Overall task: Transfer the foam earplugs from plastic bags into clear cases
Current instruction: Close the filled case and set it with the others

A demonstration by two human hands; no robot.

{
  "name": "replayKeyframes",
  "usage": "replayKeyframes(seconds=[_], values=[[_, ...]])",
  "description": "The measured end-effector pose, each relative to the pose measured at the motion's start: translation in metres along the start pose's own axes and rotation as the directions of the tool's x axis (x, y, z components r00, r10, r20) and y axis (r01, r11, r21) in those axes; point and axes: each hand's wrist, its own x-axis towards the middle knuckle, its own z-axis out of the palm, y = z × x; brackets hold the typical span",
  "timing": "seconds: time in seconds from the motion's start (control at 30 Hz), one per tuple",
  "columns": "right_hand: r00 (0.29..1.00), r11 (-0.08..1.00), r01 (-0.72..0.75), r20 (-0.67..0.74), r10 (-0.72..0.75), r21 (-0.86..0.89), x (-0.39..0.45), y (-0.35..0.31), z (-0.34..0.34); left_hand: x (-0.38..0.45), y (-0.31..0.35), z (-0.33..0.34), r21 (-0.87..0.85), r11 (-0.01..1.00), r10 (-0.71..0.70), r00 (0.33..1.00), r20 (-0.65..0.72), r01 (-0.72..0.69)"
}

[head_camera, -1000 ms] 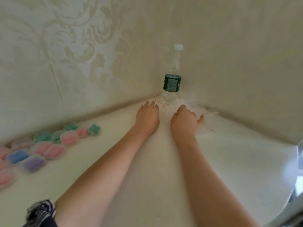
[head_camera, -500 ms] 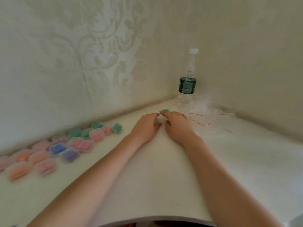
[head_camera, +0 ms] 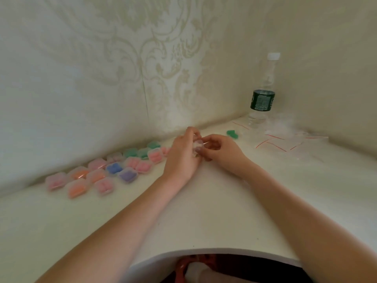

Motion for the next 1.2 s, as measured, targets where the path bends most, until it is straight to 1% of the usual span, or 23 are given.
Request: replayKeyframes(seconds=[0.03,0.1,0.13,0.17,0.2,0.27,0.3,0.33,0.43,0.5,0.53,0.57,0.6,0.63,0.67,0.7,0.73,0.77,0.83,0.97,1.03,1.13,1.2], values=[[0.999,0.999,0.021,-0.038,-0.022,-0.046,0.003,0.003,-0.003,0.001,-0.001,0.002,0.048,0.999,0.000,1.000,0.022,-0.001],[0.977,0.959,0.028,-0.196,-0.086,-0.282,0.012,0.013,-0.016,0.004,-0.004,0.004,0.138,0.990,-0.036,0.996,0.086,0.023],[0.961,0.894,-0.014,-0.253,-0.112,-0.448,0.017,0.019,-0.026,0.004,-0.006,0.005,0.166,0.985,-0.058,0.992,0.116,0.039],[0.958,0.807,-0.076,-0.267,-0.104,-0.585,0.020,0.026,-0.034,0.003,-0.007,0.006,0.193,0.980,-0.073,0.988,0.138,0.045],[0.966,0.722,-0.142,-0.255,-0.049,-0.677,0.022,0.032,-0.041,0.002,-0.006,0.007,0.219,0.975,-0.073,0.985,0.154,0.038],[0.973,0.594,-0.228,-0.207,0.105,-0.771,0.024,0.040,-0.045,0.003,-0.005,0.009,0.254,0.967,-0.060,0.984,0.170,0.015],[0.969,0.560,-0.246,-0.197,0.148,-0.791,0.025,0.042,-0.044,0.003,-0.005,0.010,0.266,0.964,-0.055,0.983,0.173,0.007],[0.966,0.556,-0.258,-0.207,0.154,-0.791,0.026,0.043,-0.044,0.003,-0.006,0.011,0.277,0.961,-0.052,0.983,0.175,0.002],[0.960,0.631,-0.237,-0.280,0.032,-0.739,0.028,0.042,-0.045,0.003,-0.005,0.011,0.290,0.957,-0.031,0.985,0.167,-0.019],[0.966,0.667,-0.165,-0.256,-0.039,-0.726,0.026,0.040,-0.046,0.003,-0.003,0.010,0.262,0.965,-0.023,0.990,0.142,-0.015],[0.965,0.714,-0.118,-0.248,-0.081,-0.691,0.025,0.038,-0.044,0.002,-0.001,0.008,0.226,0.974,-0.034,0.992,0.120,0.006],[0.954,0.794,-0.080,-0.277,-0.114,-0.603,0.023,0.033,-0.041,0.003,0.000,0.008,0.166,0.985,-0.056,0.994,0.092,0.040],[0.936,0.901,-0.048,-0.335,-0.110,-0.432,0.022,0.025,-0.039,0.004,0.000,0.006,0.087,0.993,-0.091,0.994,0.066,0.085],[0.921,0.987,-0.015,-0.386,-0.048,-0.158,0.021,0.016,-0.037,0.007,0.000,0.006,-0.016,0.991,-0.135,0.989,0.055,0.136],[0.926,0.985,0.006,-0.374,0.060,0.174,0.020,0.005,-0.036,0.009,-0.001,0.005,-0.145,0.972,-0.178,0.982,0.064,0.186],[0.946,0.886,-0.001,-0.288,0.152,0.463,0.018,-0.003,-0.034,0.011,-0.001,0.004,-0.268,0.933,-0.225,0.970,0.091,0.241],[0.964,0.763,-0.032,-0.182,0.195,0.645,0.016,-0.009,-0.032,0.012,-0.001,0.003,-0.362,0.883,-0.269,0.954,0.130,0.298],[0.972,0.698,-0.077,-0.102,0.211,0.711,0.014,-0.011,-0.030,0.013,-0.001,0.002,-0.427,0.837,-0.300,0.940,0.163,0.341],[0.976,0.718,-0.138,-0.030,0.216,0.683,0.011,-0.013,-0.024,0.014,-0.003,0.000,-0.499,0.779,-0.322,0.925,0.199,0.379],[0.964,0.768,-0.170,-0.055,0.259,0.617,0.010,-0.012,-0.017,0.016,-0.008,0.000,-0.607,0.688,-0.388,0.909,0.155,0.397],[0.956,0.785,-0.206,-0.052,0.290,0.584,0.011,-0.014,-0.017,0.018,-0.011,0.001,-0.571,0.725,-0.421,0.904,0.074,0.385],[0.950,0.794,-0.275,0.024,0.312,0.542,0.009,-0.022,-0.018,0.019,-0.014,0.002,-0.507,0.783,-0.424,0.906,-0.009,0.361],[0.971,0.891,-0.230,0.034,0.236,0.392,0.006,-0.022,-0.013,0.018,-0.012,0.002,-0.473,0.814,-0.396,0.918,-0.024,0.339]])
